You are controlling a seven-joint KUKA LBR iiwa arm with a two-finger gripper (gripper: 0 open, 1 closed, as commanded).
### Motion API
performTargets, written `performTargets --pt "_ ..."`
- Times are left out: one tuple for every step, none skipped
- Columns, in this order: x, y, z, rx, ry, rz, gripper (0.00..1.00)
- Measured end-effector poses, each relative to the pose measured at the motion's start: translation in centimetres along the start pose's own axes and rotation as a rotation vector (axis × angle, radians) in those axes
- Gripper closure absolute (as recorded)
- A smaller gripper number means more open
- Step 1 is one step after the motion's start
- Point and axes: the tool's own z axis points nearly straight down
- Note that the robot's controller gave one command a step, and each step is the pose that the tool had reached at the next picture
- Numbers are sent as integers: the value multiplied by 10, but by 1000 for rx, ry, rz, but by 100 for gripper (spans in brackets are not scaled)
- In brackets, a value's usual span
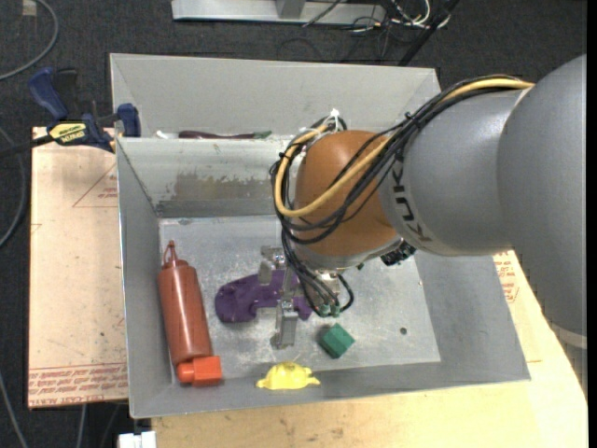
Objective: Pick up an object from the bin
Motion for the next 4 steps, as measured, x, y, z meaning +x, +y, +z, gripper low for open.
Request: performTargets --pt "-2 -1 -4 -1 -8 3 0" --pt "-16 -42 59 -2 -3 22 0" --pt "-22 -50 70 -1 -3 -24 0" --pt "-16 -41 59 -3 -4 21 0"
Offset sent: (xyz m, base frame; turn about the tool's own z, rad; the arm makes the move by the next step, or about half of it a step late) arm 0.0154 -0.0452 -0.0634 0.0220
